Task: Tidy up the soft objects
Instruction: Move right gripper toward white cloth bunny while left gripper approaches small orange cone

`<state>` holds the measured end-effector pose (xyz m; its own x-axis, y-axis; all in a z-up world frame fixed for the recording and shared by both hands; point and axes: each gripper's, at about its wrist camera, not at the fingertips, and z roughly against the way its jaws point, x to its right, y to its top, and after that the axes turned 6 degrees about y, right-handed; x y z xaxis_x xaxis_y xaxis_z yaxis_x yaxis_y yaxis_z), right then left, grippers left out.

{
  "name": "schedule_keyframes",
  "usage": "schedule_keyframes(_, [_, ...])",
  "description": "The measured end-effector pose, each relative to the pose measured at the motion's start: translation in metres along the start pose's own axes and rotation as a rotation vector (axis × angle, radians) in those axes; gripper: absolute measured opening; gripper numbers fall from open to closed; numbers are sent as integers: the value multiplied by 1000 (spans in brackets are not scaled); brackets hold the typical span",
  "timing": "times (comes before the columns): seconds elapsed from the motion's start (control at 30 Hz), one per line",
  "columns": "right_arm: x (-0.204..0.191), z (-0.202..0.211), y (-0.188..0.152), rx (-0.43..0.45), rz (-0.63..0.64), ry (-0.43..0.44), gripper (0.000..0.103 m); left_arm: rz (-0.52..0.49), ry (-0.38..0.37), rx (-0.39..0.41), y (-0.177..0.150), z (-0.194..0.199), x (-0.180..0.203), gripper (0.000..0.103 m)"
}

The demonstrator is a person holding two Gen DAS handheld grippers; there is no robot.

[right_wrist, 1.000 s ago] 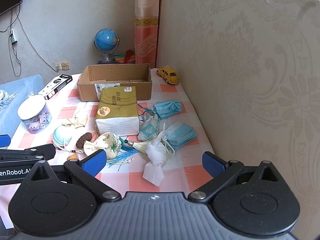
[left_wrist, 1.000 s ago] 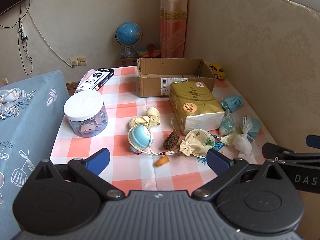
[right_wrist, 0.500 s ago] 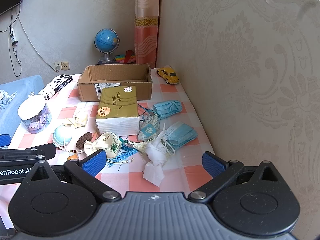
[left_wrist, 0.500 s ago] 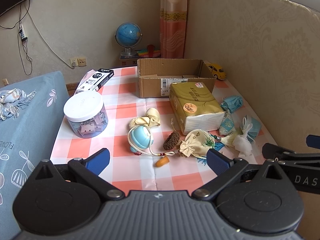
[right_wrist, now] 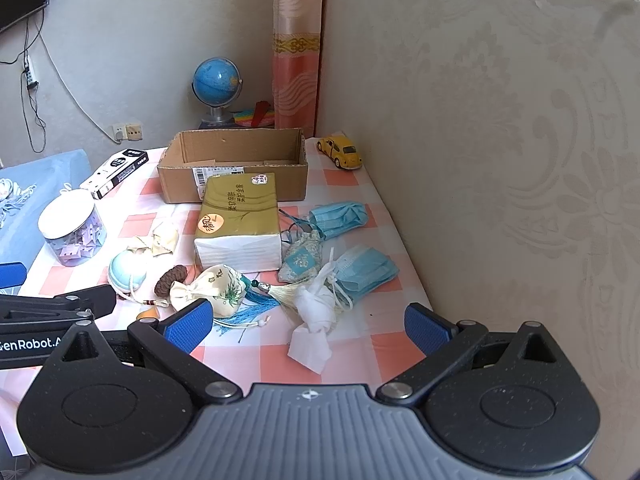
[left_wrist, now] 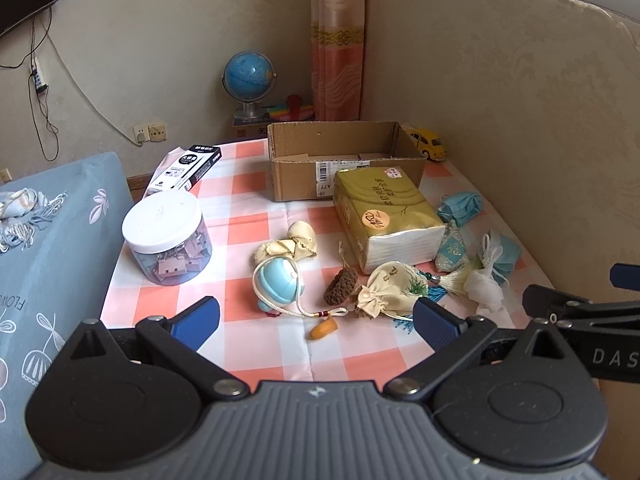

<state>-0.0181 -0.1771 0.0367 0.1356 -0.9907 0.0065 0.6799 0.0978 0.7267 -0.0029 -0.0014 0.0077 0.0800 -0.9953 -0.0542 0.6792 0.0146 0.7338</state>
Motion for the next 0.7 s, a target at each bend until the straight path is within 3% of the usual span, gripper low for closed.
schedule_keyframes(0.7, [14,-15,-7,74,107,87,103,-138,-107,122,-16,-21,-7,102])
